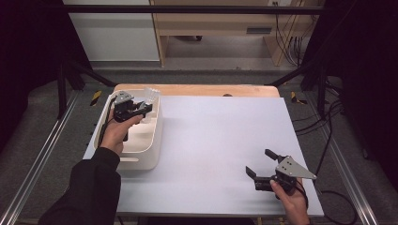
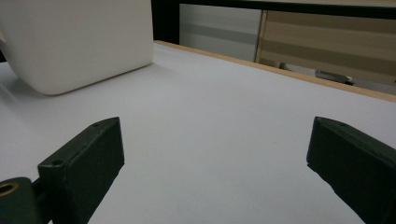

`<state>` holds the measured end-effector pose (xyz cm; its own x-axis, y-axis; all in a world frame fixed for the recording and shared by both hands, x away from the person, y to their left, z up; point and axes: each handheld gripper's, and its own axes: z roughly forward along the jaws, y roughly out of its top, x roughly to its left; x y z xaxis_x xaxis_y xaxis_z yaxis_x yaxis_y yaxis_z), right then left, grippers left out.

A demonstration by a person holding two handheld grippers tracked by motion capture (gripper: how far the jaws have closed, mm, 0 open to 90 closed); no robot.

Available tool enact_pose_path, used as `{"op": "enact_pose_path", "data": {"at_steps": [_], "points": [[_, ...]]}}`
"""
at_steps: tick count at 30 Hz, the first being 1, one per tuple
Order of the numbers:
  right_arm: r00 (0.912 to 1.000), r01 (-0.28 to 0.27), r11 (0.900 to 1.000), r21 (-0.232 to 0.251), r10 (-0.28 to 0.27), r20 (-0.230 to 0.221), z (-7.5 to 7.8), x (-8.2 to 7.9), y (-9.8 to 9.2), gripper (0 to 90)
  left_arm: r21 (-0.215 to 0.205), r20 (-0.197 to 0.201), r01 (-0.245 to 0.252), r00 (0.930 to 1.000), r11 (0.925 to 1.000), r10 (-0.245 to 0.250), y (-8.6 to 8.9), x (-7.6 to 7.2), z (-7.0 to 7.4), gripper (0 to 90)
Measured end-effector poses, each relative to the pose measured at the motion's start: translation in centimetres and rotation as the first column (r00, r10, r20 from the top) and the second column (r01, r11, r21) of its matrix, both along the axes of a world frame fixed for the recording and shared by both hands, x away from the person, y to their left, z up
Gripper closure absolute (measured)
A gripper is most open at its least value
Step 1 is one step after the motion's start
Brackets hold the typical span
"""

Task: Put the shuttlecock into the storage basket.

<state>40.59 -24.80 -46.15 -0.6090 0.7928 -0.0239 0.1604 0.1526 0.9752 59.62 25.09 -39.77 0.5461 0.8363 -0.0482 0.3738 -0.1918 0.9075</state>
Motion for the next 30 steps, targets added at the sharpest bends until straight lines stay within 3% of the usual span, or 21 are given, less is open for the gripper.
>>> {"op": "enact_pose_path", "data": {"at_steps": [30], "points": [[1.0000,0.000,1.000,-0.002,0.000,-0.006,-0.06,-0.02,-0.01,4.0,-0.043,0.032,-0.002,0.9995,0.9991,0.003,-0.45,0.81,0.37,64.5]]}}
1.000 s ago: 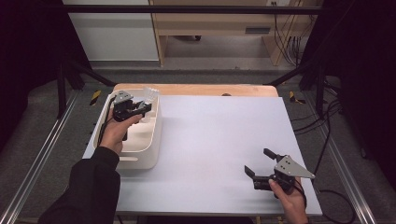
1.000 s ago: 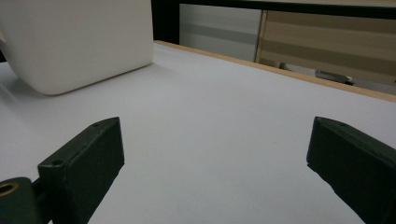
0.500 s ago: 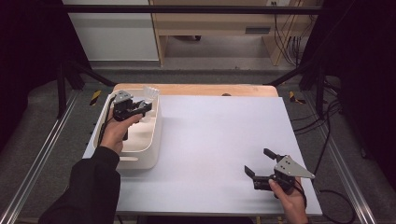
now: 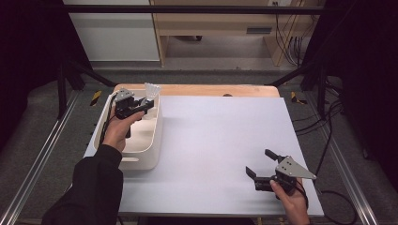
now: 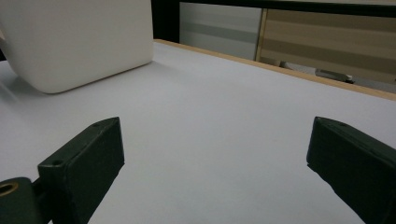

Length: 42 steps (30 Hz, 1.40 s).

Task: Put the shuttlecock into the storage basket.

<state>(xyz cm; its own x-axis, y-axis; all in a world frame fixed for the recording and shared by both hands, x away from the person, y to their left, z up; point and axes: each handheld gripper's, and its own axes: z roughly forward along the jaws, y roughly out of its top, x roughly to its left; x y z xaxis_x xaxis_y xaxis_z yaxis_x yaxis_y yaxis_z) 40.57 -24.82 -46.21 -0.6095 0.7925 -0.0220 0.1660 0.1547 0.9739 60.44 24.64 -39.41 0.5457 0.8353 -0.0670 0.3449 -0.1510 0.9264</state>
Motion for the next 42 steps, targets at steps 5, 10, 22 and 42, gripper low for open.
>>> {"op": "enact_pose_path", "data": {"at_steps": [5,10,22,42], "points": [[1.0000,0.001,1.000,-0.002,-0.001,-0.001,-0.04,0.04,0.00,4.0,0.006,-0.007,-0.003,1.0000,1.0000,0.003,0.02,0.05,-0.12,64.3],[1.0000,-0.002,1.000,-0.004,0.002,-0.003,-0.06,0.04,0.05,4.0,0.027,-0.042,0.006,0.9991,0.9996,-0.005,-0.07,0.02,-0.43,64.0],[1.0000,-0.002,1.000,-0.004,0.002,-0.004,-0.09,0.06,0.05,4.0,0.002,-0.023,0.009,0.9997,1.0000,-0.009,-0.11,-0.02,-0.25,62.7],[0.9999,-0.007,1.000,-0.006,0.007,-0.014,-0.17,0.08,0.12,3.8,-0.045,-0.036,-0.040,0.9986,0.9982,0.039,0.24,0.17,-0.24,31.4]]}}
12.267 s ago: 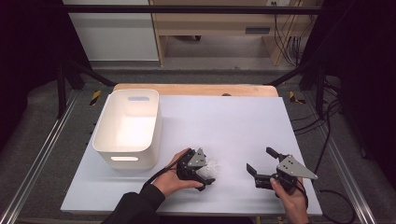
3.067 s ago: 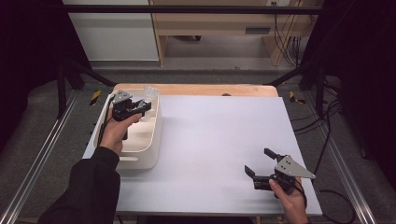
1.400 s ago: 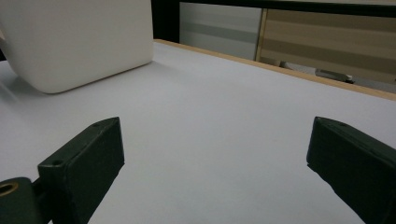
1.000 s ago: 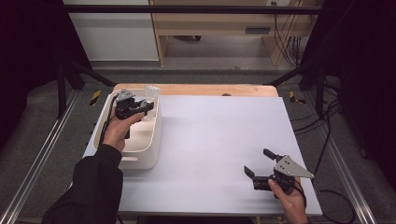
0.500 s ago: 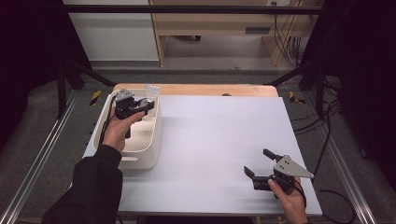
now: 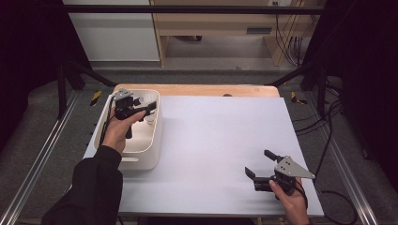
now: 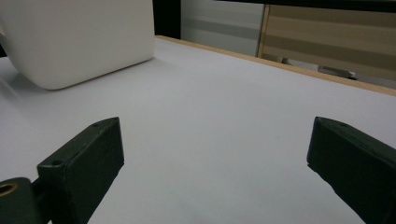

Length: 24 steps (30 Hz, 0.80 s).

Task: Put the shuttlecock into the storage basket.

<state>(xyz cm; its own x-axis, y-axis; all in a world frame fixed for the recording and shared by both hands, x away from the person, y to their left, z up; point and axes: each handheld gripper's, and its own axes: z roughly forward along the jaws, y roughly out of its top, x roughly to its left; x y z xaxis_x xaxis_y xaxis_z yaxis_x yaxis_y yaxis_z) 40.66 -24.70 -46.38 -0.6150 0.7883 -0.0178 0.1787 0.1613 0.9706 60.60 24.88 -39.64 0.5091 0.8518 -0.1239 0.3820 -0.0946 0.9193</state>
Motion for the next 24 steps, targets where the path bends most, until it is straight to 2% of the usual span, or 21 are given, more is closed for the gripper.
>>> {"op": "enact_pose_path", "data": {"at_steps": [3,5,10,24], "points": [[1.0000,0.000,1.000,0.000,0.000,0.000,0.00,0.00,0.00,3.8,-0.011,0.011,-0.016,0.9998,0.9998,0.016,0.13,0.00,0.16,28.4],[1.0000,-0.002,1.000,0.000,0.002,-0.002,-0.01,0.00,0.01,3.8,0.000,0.021,-0.023,0.9995,0.9997,0.023,0.16,0.00,0.22,27.8],[1.0000,-0.001,1.000,-0.002,0.001,-0.001,-0.02,0.02,0.01,3.8,0.014,0.049,-0.056,0.9973,0.9983,0.056,0.36,0.07,0.43,31.3],[1.0000,-0.003,1.000,-0.004,0.003,-0.003,-0.06,0.04,0.05,3.8,-0.040,0.071,-0.065,0.9952,0.9971,0.068,0.46,-0.05,0.87,23.4]]}}
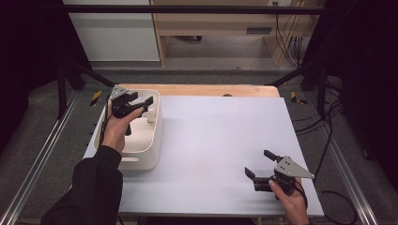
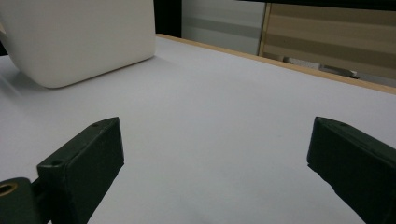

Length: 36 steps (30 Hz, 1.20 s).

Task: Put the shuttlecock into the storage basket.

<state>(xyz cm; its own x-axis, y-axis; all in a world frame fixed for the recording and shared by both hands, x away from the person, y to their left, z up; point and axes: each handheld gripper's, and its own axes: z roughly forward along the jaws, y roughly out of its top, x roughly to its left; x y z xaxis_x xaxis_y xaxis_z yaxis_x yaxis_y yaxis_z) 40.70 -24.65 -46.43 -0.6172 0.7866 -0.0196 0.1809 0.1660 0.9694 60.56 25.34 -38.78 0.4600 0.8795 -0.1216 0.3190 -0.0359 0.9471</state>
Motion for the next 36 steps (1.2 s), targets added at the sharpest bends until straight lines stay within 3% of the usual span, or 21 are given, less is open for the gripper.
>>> {"op": "enact_pose_path", "data": {"at_steps": [8,15,32,36], "points": [[1.0000,0.000,1.000,-0.001,0.000,0.002,0.0,0.0,0.0,3.8,-0.044,-0.005,0.010,0.9999,0.9990,-0.010,0.0,-0.3,0.5,14.8],[1.0000,-0.001,1.000,-0.001,0.001,0.002,0.0,0.0,0.0,3.8,-0.037,-0.002,0.016,0.9999,0.9992,-0.017,-0.1,-0.5,0.7,5.0],[1.0000,-0.004,1.000,0.002,0.004,0.002,0.1,0.0,0.1,3.2,-0.008,0.031,0.019,0.9993,0.9998,-0.019,-0.3,-1.1,1.3,3.3],[1.0000,-0.005,1.000,0.002,0.005,0.002,0.1,0.0,0.1,3.2,-0.020,0.042,0.020,0.9989,0.9996,-0.020,-0.3,-1.3,1.5,3.3]]}}
